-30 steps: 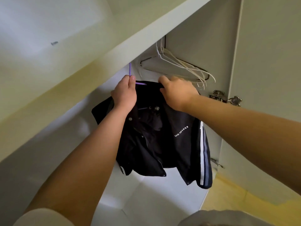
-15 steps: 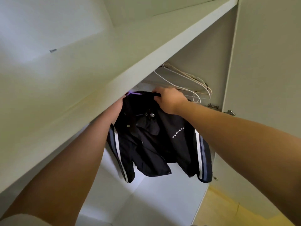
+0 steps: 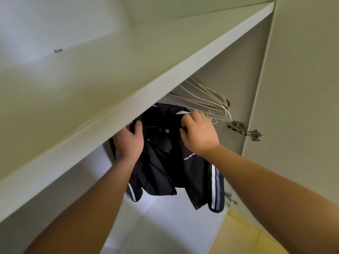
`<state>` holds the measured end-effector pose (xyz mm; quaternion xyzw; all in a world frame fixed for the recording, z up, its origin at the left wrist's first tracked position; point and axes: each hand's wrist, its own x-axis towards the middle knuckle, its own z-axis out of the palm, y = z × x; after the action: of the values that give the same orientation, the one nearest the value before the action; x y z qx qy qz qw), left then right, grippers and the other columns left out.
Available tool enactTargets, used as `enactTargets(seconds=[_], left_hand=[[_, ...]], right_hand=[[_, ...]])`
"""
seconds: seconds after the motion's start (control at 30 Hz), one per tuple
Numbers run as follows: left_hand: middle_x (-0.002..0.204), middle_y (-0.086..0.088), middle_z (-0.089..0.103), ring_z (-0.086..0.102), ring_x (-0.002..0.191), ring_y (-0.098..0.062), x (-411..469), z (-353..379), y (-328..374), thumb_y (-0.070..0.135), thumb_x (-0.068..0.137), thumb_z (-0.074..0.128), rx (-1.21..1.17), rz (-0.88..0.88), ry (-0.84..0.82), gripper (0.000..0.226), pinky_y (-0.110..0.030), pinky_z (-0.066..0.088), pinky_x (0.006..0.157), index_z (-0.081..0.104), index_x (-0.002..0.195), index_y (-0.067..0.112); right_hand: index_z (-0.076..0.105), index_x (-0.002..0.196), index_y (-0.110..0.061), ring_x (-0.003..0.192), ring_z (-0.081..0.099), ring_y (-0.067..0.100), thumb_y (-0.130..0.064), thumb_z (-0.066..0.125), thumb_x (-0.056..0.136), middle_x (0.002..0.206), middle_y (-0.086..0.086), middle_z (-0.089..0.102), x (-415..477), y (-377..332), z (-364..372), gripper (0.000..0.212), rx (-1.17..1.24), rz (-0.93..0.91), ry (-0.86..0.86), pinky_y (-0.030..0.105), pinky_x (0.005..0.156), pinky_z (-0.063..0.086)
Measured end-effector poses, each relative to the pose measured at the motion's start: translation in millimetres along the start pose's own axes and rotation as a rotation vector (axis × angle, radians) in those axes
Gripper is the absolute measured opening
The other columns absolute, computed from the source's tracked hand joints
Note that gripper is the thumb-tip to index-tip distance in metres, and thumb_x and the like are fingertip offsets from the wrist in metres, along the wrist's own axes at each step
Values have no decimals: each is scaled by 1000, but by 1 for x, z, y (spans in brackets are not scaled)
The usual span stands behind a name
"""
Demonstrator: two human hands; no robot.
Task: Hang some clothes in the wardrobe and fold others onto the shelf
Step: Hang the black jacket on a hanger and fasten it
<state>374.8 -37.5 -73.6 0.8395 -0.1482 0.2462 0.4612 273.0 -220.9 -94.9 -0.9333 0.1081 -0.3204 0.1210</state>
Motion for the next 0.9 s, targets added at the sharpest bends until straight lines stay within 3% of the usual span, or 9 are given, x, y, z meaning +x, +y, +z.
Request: enactTargets(seconds=[0.1, 0.13, 0.27, 0.4, 0.57, 0.67, 0.77, 0.9], left_hand=[[95, -10, 62, 55, 78, -17, -33, 15, -40, 20, 90, 69, -27, -216, -60, 20, -13, 43, 70, 57, 98, 7], [93, -7, 62, 56, 78, -17, -44, 19, -49, 21, 91, 68, -16, -279, -102, 19, -12, 40, 67, 56, 98, 10], [89, -6, 62, 59, 82, -23, -91, 44, -99, 15, 89, 69, 8, -342, -243, 18, -37, 48, 79, 53, 97, 12], [85, 2, 60, 58, 85, -23, -135, 73, -148, 7, 88, 66, 38, -457, -335, 17, -33, 45, 81, 57, 101, 13], [89, -3, 68, 66, 88, -28, -178, 136, -241, 8, 83, 63, -3, -553, -342, 19, -35, 53, 80, 61, 93, 23], [80, -4, 68, 68, 78, -28, -203, 175, -290, 4, 84, 63, -157, -600, -211, 20, -29, 50, 68, 59, 87, 23], [78, -3, 67, 66, 68, -18, -220, 211, -331, 9, 85, 70, -299, -608, -133, 16, -31, 51, 71, 59, 88, 21], [81, -1, 64, 64, 69, -15, -239, 248, -381, 28, 85, 77, -353, -715, -195, 23, -36, 54, 75, 58, 88, 16]], right_hand=[[58, 108, -17, 92, 58, 34, -23, 53, 92, 103, 8, 59, -30, -5, 21, 18, 116, 95, -341, 35, 71, 43], [57, 114, -20, 95, 60, 34, -23, 50, 93, 108, 8, 59, -40, -6, 29, 22, 115, 128, -464, 35, 73, 47], [55, 130, -30, 106, 61, 33, -14, 47, 92, 124, 8, 58, -83, -3, 78, 42, 174, 222, -818, 40, 92, 53], [49, 141, -28, 116, 58, 36, -7, 46, 93, 136, 12, 53, -127, 6, 138, 52, 246, 256, -975, 41, 100, 51], [36, 151, -23, 117, 58, 32, -6, 48, 97, 139, 12, 52, -188, 32, 243, 58, 289, 253, -1002, 36, 98, 51], [39, 148, -16, 101, 60, 28, -8, 50, 96, 127, 15, 59, -225, 56, 310, 54, 237, 220, -983, 33, 83, 50], [40, 142, -8, 95, 60, 30, -9, 52, 94, 123, 17, 60, -245, 80, 369, 50, 145, 257, -887, 29, 69, 47], [27, 146, -9, 119, 55, 33, -20, 57, 93, 133, 16, 49, -262, 101, 429, 61, 55, 376, -605, 36, 92, 49]])
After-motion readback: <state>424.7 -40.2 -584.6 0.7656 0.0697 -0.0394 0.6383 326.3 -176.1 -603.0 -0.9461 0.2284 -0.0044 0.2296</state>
